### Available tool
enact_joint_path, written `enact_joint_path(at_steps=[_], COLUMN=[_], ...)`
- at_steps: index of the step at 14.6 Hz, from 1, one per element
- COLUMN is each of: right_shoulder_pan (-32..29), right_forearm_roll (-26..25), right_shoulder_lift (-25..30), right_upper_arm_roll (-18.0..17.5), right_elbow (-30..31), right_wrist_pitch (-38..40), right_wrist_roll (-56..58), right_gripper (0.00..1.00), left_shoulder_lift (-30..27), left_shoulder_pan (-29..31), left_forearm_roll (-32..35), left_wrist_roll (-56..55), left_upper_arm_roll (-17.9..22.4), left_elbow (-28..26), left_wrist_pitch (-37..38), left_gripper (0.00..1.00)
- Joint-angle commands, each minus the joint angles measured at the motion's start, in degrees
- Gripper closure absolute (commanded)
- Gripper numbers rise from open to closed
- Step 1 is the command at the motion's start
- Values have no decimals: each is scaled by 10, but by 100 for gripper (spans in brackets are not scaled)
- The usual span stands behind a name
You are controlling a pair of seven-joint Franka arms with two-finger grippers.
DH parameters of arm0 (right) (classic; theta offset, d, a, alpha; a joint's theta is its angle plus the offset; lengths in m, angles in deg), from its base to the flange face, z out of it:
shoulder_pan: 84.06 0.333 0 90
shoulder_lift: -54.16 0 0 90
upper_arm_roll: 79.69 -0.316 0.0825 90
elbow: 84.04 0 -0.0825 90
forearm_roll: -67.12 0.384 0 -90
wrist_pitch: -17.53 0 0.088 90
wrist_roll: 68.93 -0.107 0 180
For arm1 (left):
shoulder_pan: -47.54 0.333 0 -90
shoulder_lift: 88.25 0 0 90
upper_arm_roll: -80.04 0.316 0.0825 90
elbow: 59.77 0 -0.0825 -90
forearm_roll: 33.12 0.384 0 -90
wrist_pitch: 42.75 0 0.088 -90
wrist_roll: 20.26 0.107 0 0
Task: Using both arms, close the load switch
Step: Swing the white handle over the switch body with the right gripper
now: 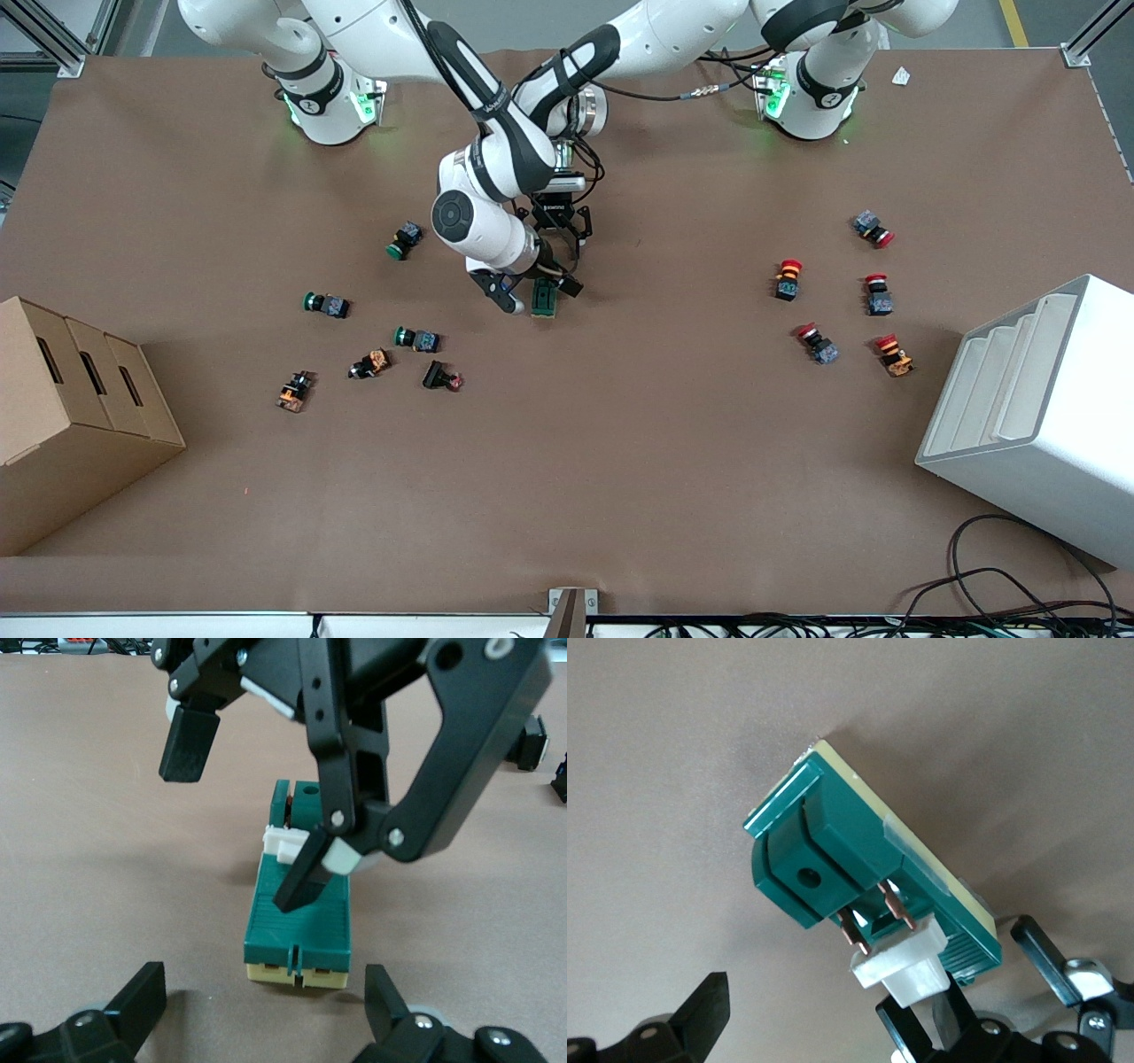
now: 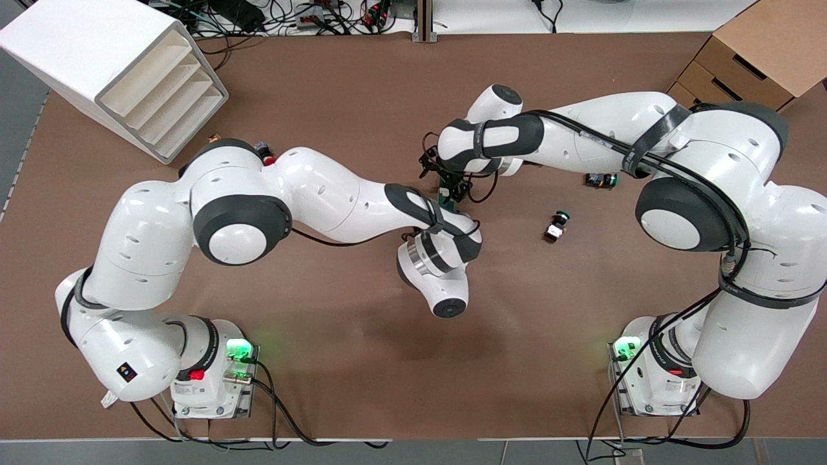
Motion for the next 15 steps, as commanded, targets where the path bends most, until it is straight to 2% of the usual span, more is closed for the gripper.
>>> enact_joint_path(at_steps=[1, 7, 15], right_shoulder_pan=[-30, -50, -57], right_forearm_roll=[5, 1, -2], right_shoulder_lift=[-5, -8, -50], right_upper_arm_roll=[2, 3, 3], right_elbow=[-28, -56, -103], right_wrist_pitch=[-22, 7, 6], right_wrist_roll=[15, 15, 16], right_gripper=[0, 0, 0], left_shoulder_lift=[8, 8, 9], left_shoulder_pan=[-4, -3, -4], left_forearm_roll=[9, 9, 9], left_wrist_roll=[-13, -13, -12], left_upper_arm_roll=[3, 3, 9], left_elbow=[1, 1, 1], left_wrist_pitch=[9, 10, 10], left_gripper=[1, 1, 1])
